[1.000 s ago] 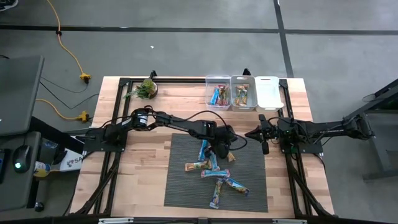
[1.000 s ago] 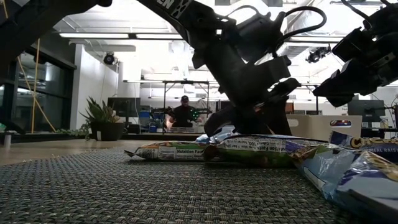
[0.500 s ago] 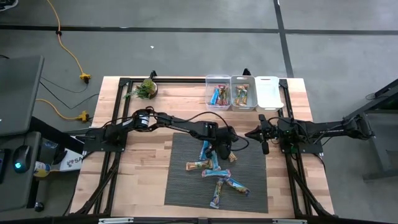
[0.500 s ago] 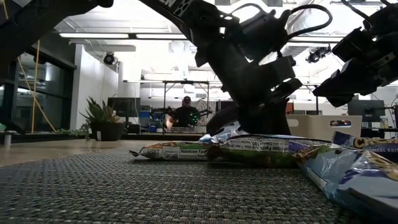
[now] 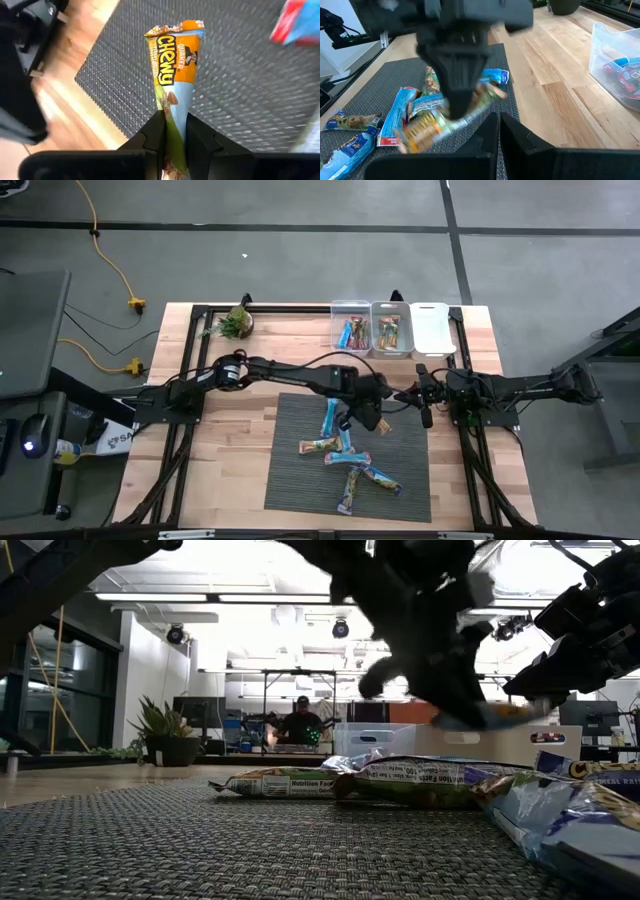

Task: Pick and place Granola Bars by type
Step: Put the orange granola bar into the gray bin

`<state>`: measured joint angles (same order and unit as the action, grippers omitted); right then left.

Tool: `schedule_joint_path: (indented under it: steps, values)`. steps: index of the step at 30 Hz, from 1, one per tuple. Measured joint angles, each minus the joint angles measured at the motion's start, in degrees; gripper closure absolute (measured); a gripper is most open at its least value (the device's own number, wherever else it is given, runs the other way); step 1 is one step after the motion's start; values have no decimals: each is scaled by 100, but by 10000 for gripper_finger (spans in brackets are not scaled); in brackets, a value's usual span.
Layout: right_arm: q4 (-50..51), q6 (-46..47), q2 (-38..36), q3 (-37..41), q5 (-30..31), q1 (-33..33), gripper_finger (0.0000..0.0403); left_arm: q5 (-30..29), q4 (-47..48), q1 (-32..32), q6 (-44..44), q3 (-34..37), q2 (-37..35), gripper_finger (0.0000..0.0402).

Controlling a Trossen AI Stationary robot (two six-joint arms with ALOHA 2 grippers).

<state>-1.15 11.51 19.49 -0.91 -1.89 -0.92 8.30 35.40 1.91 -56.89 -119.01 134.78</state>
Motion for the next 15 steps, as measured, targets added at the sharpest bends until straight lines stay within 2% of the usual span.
schedule_joint_path:
  steps: [5,11,15]
  values:
    - [-2,0,2,0,0,0,402,931,1313,2,281,-708,-24,353]
    - [-2,0,0,0,0,2,402,2233,2659,2,1031,-1457,-26,353]
    - [-2,0,0,0,-2,2,402,2706,2420,35,1471,-1536,-178,353]
